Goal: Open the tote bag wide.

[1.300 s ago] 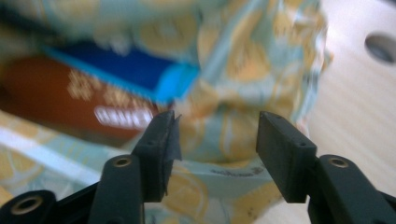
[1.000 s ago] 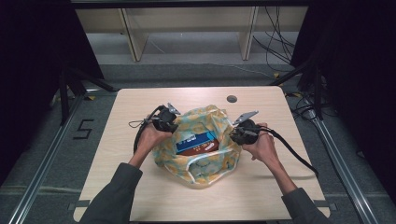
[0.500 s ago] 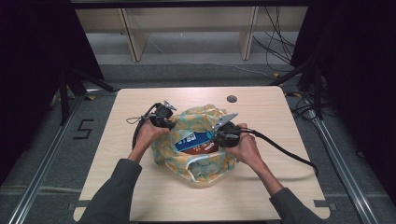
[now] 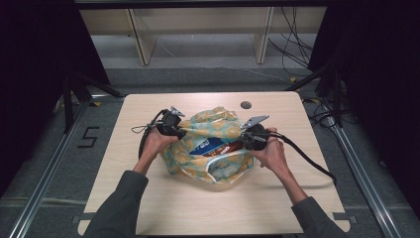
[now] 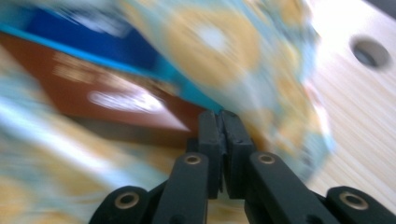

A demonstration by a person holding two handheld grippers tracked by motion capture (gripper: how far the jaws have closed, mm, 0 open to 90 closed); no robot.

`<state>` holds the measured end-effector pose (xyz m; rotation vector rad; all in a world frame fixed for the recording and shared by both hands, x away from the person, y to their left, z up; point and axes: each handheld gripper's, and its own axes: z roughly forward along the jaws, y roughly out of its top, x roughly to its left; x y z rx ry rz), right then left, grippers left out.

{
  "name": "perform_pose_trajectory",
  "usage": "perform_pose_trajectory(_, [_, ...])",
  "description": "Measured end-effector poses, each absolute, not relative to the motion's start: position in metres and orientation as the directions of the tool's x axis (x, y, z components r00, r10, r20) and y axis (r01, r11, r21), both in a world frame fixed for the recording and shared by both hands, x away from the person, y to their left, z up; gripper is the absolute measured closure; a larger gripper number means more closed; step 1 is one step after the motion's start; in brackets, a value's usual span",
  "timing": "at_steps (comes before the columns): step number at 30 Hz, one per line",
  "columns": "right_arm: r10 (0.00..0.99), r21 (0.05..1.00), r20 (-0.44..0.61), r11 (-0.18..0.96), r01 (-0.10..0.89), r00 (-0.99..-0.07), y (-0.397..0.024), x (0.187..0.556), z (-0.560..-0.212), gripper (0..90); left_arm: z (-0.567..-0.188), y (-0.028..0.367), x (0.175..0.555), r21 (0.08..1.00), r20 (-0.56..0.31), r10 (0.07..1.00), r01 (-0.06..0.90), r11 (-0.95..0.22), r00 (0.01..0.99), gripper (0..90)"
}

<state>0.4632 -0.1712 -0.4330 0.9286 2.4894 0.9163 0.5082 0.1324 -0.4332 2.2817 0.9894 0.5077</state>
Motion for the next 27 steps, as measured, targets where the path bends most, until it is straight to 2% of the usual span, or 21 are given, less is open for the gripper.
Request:
perform_pose_trajectory(3, [0.62,0.679,-0.024,0.585,0.443,-0.784,-0.159,0.447,-0.424,86.6,-0.423,0.126,0.498,0.681,0.109,0.745,0.496,-0.538,0.657,63.6])
perform_pose_trajectory(6, [0.561,0.667,-0.03,0.628,0.402,-0.827,-0.141,0.434,-0.429,86.5,-0.413,0.123,0.488,0.696,0.136,0.741,0.468,-0.544,0.658,60.6])
perform_pose_trajectory(8, [0.534,0.655,-0.015,0.644,0.395,-0.845,-0.133,0.428,-0.434,86.5,-0.406,0.121,0.479,0.715,0.155,0.729,0.434,-0.548,0.666,61.3])
perform_pose_trajectory(10, [0.53,0.646,-0.005,0.649,0.402,-0.848,-0.128,0.424,-0.437,86.5,-0.401,0.117,0.468,0.728,0.136,0.723,0.427,-0.536,0.677,62.6])
perform_pose_trajectory(13, [0.498,0.64,0.015,0.661,0.391,-0.867,-0.124,0.421,-0.44,86.9,-0.395,0.113,0.46,0.723,0.182,0.676,0.369,-0.584,0.714,67.8])
perform_pose_trajectory(15, [0.447,0.633,0.011,0.689,0.353,-0.894,-0.119,0.417,-0.446,87.3,-0.398,0.108,0.463,0.709,0.185,0.667,0.372,-0.599,0.722,73.0])
perform_pose_trajectory(16, [0.472,0.615,0.041,0.683,0.395,-0.881,-0.115,0.41,-0.448,87.6,-0.402,0.106,0.467,0.702,0.183,0.675,0.386,-0.599,0.715,74.9])
perform_pose_trajectory(17, [0.421,0.612,0.048,0.705,0.36,-0.906,-0.112,0.409,-0.452,87.9,-0.405,0.105,0.473,0.692,0.187,0.684,0.399,-0.601,0.706,75.8])
perform_pose_trajectory(20, [0.412,0.59,0.059,0.721,0.364,-0.91,-0.107,0.4,-0.46,88.0,-0.418,0.107,0.494,0.687,0.141,0.724,0.46,-0.562,0.675,77.4])
perform_pose_trajectory(23, [0.437,0.635,0.048,0.681,0.365,-0.898,-0.113,0.404,-0.448,88.0,-0.43,0.111,0.507,0.675,0.103,0.742,0.501,-0.541,0.663,76.9])
perform_pose_trajectory(27, [0.471,0.699,0.036,0.618,0.359,-0.881,-0.127,0.415,-0.42,88.0,-0.438,0.114,0.512,0.654,0.072,0.75,0.537,-0.533,0.657,71.0])
